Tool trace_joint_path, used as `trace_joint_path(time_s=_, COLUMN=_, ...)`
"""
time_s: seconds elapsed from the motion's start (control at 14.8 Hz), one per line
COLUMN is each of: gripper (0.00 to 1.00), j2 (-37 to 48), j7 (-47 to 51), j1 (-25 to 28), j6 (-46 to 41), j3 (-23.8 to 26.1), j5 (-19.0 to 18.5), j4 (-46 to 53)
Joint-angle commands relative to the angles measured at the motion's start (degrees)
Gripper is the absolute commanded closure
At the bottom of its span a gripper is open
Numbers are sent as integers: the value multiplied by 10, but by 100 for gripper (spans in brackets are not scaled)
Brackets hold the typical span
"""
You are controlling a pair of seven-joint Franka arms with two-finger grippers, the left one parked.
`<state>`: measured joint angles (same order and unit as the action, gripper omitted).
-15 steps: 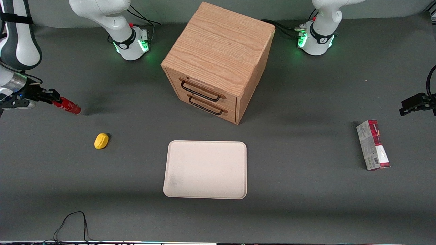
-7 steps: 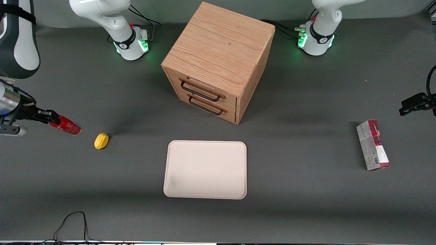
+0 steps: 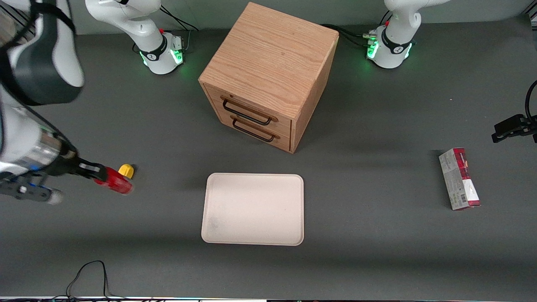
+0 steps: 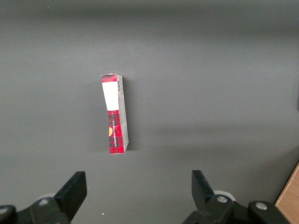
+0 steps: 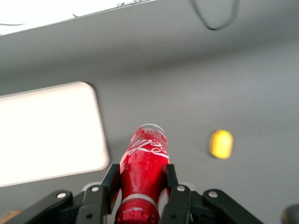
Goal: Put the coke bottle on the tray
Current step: 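Carry the red bottle with the right gripper over the white tray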
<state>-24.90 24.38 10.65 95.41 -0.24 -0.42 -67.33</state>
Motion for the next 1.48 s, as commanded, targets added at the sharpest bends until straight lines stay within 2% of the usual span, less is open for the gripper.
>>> trace_joint_path(time_s=0.0, gripper=100, j2=-120, j7=55, j1=-2, j6=-5, j3=58, j5=-21, j4=155)
trace_joint_path(time_s=0.47, gripper=100, j2=-238, j7=89, j1=73, j6=164, j3=68, j5=-63, j4=156)
trace_joint_path(time_s=0.61, gripper=100, j2=-264, j7=88, j1=81, j6=181, j3=68, j5=-87, j4=155)
trace_joint_path(time_s=0.94, gripper=100, j2=-288, j7=75, j1=81, j6=195, j3=67, j5=-90, j4=147)
trace_joint_path(time_s=1.01, gripper=58, j2=-289, j7=76, j1=81, j6=203, j3=66, j5=-90, j4=143)
trace_joint_path(time_s=1.08, gripper=23, j2=-291, j7=78, j1=81, j6=212, j3=66, j5=-91, j4=136)
trace_joint_path(time_s=1.15, gripper=20, j2=-292, j7=80, j1=80, j6=224, j3=66, j5=-91, j4=131)
trace_joint_path(time_s=1.21, gripper=13, j2=-294, j7=80, j1=78, j6=235, j3=66, j5=-91, j4=126)
trace_joint_path(time_s=1.28, gripper=0, j2=-294, j7=81, j1=77, j6=239, j3=65, j5=-91, j4=122)
trace_joint_path(time_s=1.42, gripper=0, j2=-294, j7=80, j1=75, j6=239, j3=65, j5=-91, j4=122)
